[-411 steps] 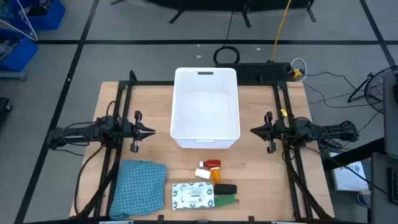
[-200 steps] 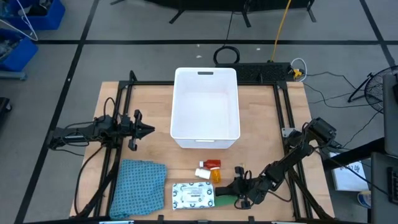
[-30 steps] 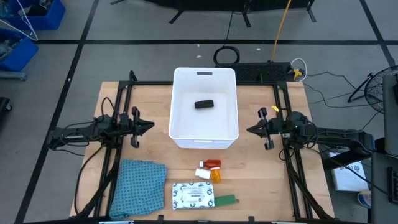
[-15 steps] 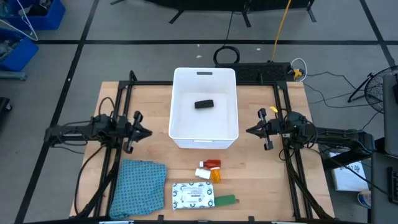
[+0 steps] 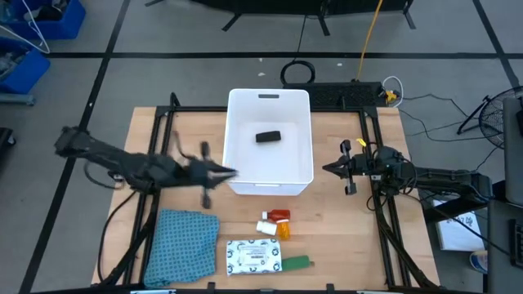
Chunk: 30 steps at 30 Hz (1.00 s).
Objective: Pick & place medical supplies in basket/bin
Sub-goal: Put the white medicine bottle into the bin
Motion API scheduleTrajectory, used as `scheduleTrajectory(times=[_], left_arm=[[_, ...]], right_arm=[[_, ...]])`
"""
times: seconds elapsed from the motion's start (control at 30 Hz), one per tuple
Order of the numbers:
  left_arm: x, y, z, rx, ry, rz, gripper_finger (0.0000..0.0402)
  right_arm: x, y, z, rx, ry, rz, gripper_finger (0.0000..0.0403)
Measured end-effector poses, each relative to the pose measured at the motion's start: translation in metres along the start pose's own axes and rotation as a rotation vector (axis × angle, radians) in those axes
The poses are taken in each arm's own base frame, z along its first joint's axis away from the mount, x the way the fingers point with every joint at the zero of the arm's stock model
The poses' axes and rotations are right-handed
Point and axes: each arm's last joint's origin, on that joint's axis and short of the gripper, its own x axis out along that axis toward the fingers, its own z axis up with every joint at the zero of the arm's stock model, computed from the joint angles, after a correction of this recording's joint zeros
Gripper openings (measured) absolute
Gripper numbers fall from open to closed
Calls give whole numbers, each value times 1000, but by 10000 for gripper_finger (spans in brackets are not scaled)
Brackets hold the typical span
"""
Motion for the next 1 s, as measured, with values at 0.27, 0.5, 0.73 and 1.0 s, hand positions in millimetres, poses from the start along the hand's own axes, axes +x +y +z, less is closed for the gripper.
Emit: scheduleTrajectory(times=[0.27,0.5,0.73,1.0], left_arm=[[81,-93,33,92,217,-22,40],[131,-156,15,74,363,-24,81],[170,-192,-23,2,466,-193,209],[220,-189,-85,-101,591,-267,312]], right_arm=[[0,0,-6,72,57,3,0],[0,0,-6,163,60,0,0],[-1,1,-14,254,136,-3,0],[-1,1,-14,246,139,-7,3]])
